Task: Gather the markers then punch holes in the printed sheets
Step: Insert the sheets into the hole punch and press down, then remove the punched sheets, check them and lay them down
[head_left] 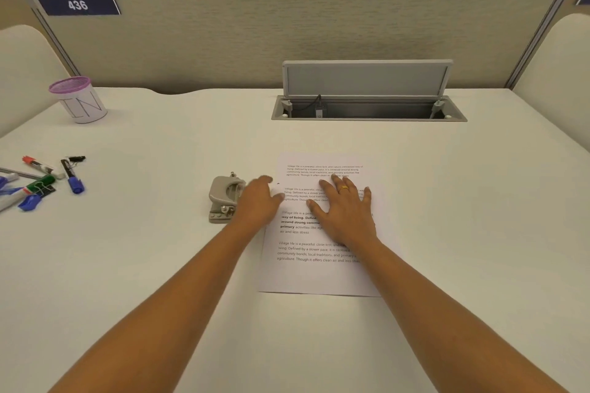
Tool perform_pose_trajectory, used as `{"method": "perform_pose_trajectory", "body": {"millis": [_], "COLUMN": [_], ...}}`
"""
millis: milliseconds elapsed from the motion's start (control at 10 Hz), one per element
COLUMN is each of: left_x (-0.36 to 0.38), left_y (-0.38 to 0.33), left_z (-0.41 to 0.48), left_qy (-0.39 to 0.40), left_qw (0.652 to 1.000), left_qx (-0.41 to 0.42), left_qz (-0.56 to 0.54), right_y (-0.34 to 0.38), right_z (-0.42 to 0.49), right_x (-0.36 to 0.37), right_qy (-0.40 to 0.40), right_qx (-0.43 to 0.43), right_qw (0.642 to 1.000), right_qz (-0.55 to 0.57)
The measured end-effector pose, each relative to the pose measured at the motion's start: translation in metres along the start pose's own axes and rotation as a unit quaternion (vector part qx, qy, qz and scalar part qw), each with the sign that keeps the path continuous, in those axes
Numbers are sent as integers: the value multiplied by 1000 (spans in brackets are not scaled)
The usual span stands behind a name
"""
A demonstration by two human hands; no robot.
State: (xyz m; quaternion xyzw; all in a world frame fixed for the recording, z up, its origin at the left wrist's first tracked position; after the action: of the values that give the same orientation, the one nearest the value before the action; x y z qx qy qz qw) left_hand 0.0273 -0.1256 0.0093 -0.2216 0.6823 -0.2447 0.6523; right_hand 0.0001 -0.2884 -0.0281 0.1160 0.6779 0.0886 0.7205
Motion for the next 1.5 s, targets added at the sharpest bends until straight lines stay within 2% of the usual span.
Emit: {"method": "perform_pose_trajectory", "body": {"millis": [100, 200, 300, 400, 500, 700, 800, 900, 1000, 1100, 1200, 1300, 1500], "left_x": [7, 6, 4, 2, 3, 16, 16, 13, 7, -1, -11, -21, -42], "left_y": [-3, -5, -3, 1, 0, -7, -8, -11, -17, -22, -30, -43, -67], "left_z": [-1, 1, 6, 7, 2, -10, -17, -22, -30, -36, -41, -44, -46], "left_qy": [34, 54, 57, 61, 72, 84, 43, 35, 32, 17, 9, 8, -1], "left_qw": [993, 970, 943, 896, 871, 921, 929, 926, 919, 904, 884, 862, 835], "left_qx": [-73, -135, -176, -228, -251, -178, -162, -127, -87, -61, -30, 19, 110], "left_qz": [-90, -194, -277, -377, -416, -335, -329, -353, -383, -422, -466, -507, -539], "right_y": [0, 0, 0, 0, 0, -1, -5, -17, -38, -59, -71, -71, -57], "right_z": [0, 0, 0, 1, 1, 0, 1, -5, -19, -30, -38, -43, -51], "right_x": [0, 1, 0, 0, 0, -2, -10, -24, -39, -49, -58, -71, -117], "right_qy": [-2, -3, -1, 0, -1, 5, -15, -67, -127, -146, -148, -133, -227], "right_qx": [0, -2, -3, -4, -4, 0, 1, 26, 101, 167, 247, 256, 145], "right_qw": [1000, 1000, 1000, 1000, 1000, 1000, 990, 961, 932, 915, 854, 802, 799], "right_qz": [0, -1, -2, -3, -2, 20, 141, 267, 325, 337, 434, 523, 538]}}
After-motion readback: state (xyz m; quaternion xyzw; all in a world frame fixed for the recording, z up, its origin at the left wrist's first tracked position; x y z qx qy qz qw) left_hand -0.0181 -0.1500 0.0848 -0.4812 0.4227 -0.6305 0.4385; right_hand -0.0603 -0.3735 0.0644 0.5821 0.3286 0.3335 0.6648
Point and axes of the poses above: each hand's wrist, its own z-axis towards the middle knuckle, its own x-axis out of the palm, y = z × x, the point moved 4 cm from there along z, towards the middle knuckle, and after that the axes turned 2 degrees about -z, right-handed, at the moved point
